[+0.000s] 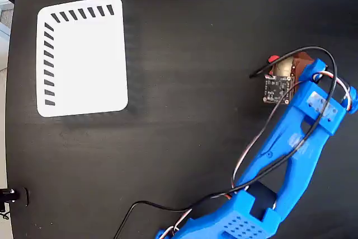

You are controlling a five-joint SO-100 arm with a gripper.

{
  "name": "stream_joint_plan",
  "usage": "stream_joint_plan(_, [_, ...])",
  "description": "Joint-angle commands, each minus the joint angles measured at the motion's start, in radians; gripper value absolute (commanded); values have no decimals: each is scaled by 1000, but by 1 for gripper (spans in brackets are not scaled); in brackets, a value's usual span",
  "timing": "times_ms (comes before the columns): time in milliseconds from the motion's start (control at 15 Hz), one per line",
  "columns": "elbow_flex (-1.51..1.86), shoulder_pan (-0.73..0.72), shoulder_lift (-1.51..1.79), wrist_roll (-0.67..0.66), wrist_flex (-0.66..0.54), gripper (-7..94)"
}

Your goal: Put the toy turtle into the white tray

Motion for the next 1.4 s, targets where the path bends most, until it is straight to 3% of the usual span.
stream_joint_plan(0, [-78, 17, 5, 3, -5, 54])
stream_joint_plan(667, [-158, 9, -132, 15, -29, 53])
stream_joint_plan(733, [-158, 8, -133, 18, -29, 42])
stream_joint_plan(800, [-160, 6, -133, 34, -31, 14])
stream_joint_plan(867, [-160, 5, -127, 46, -29, 0])
stream_joint_plan(1133, [-92, -18, 12, 121, -29, 0])
stream_joint_plan(1333, [-63, -103, 210, 222, 77, 0])
